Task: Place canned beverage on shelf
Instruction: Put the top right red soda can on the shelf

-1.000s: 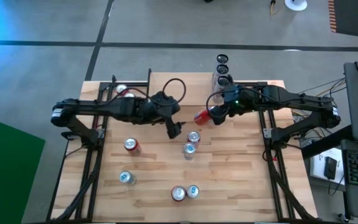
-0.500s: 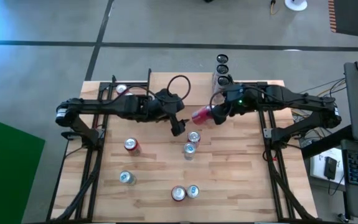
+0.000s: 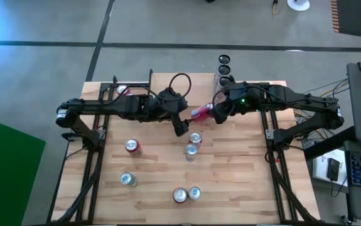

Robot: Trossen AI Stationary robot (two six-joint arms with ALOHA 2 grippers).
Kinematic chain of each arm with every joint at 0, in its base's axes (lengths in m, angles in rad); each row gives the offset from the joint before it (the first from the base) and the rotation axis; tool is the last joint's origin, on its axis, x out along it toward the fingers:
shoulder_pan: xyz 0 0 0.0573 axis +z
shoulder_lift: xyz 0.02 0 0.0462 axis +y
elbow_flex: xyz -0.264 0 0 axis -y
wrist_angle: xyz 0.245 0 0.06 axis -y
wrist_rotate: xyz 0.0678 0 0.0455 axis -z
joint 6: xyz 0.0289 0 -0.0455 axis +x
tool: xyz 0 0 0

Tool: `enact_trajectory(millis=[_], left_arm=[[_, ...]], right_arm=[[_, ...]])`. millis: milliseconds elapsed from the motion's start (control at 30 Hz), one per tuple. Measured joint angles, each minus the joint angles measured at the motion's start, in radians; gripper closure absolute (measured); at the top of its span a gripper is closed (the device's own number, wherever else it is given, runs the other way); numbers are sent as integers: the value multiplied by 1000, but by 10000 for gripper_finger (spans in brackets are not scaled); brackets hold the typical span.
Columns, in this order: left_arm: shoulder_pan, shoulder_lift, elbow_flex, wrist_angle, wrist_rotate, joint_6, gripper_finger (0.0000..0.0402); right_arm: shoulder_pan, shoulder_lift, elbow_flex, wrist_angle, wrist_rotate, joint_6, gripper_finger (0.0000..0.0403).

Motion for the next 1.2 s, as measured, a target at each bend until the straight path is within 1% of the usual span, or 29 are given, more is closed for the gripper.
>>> enact_trajectory(millis=[133,333,433,533,700,800,1067,1200], left_arm=[[1,1,0,49,0,49,41],[1,2,0,80,0,157,41],[1,2,-1,92,-1,201,41],[1,7,-1,121,-1,213,41],[1,21,-2,165,-5,246,41],[1,39,-2,169,-39,247,43],[1,76,-2,169,-54,247,62],[8,75,-1,176,-54,244,87]], right_arm=[[0,0,0,48,0,-2,140],[0,0,0,78,0,4,140],[0,1,0,128,0,6,140],[0,1,0,168,1,8,140],[0,9,-3,180,2,16,140],[0,24,-3,195,3,-2,140],[0,67,-1,198,-5,-13,140],[0,73,1,202,-8,-24,140]])
